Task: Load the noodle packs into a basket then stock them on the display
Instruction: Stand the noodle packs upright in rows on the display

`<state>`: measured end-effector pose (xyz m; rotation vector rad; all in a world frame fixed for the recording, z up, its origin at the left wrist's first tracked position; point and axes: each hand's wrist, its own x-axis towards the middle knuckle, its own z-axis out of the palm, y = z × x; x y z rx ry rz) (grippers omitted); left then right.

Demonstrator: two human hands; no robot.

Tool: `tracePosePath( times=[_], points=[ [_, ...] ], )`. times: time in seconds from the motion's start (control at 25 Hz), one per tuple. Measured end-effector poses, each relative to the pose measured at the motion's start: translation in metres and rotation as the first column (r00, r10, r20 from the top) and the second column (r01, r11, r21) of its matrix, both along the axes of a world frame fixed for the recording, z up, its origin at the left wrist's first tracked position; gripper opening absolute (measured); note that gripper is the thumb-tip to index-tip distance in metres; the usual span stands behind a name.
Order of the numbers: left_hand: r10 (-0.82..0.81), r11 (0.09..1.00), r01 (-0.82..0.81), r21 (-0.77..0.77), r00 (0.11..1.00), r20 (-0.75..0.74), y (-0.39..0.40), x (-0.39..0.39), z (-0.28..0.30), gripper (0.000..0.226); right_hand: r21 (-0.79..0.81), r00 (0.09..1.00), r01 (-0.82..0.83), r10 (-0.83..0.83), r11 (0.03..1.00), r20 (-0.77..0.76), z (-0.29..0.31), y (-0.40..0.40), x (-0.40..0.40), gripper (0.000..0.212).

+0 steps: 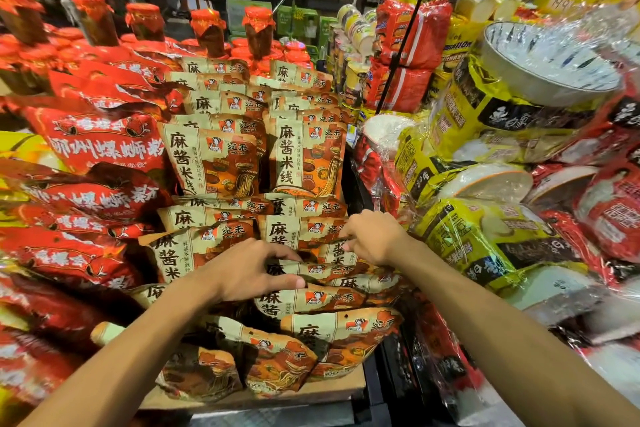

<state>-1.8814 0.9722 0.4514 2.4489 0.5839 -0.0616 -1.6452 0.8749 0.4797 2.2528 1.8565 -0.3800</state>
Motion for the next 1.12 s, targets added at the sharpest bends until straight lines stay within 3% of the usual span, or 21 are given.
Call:
tracePosePath(
  times=[0.28,0.48,0.64,0.88,1.12],
  points=[
    [0.01,0.996,-0.007,0.09,0.999,-0.034,-0.004,0.002,0.003,0.073,-0.065,0.995,0.094,-0.096,0.993,-0.034,-0.011,-0.005,-0.004,0.049],
    [0.038,0.933,0.016,0.36,0.989,-0.142,-0.009,-0.001,0.004,0.096,-0.001,0.993,0.096,-0.096,0.995,-0.075,0.0,-0.01,-0.003,0.041],
    [0.072,0.882,-0.04,0.47,0.996,-0.051,-0.011,-0.005,0.012,0.102,0.159,0.987,0.135,-0.118,0.978,-0.109,0.016,-0.02,-0.007,0.039],
    [0.199,0.797,-0.211,0.566,0.976,0.084,0.0,-0.001,0.039,0.079,0.502,0.988,0.135,-0.152,0.854,-0.006,0.049,-0.033,-0.016,0.044],
    [0.357,0.741,-0.345,0.576,0.929,0.098,-0.011,-0.014,0.073,0.07,0.547,0.989,0.104,-0.146,0.831,0.034,0.071,-0.033,-0.024,0.066]
  ],
)
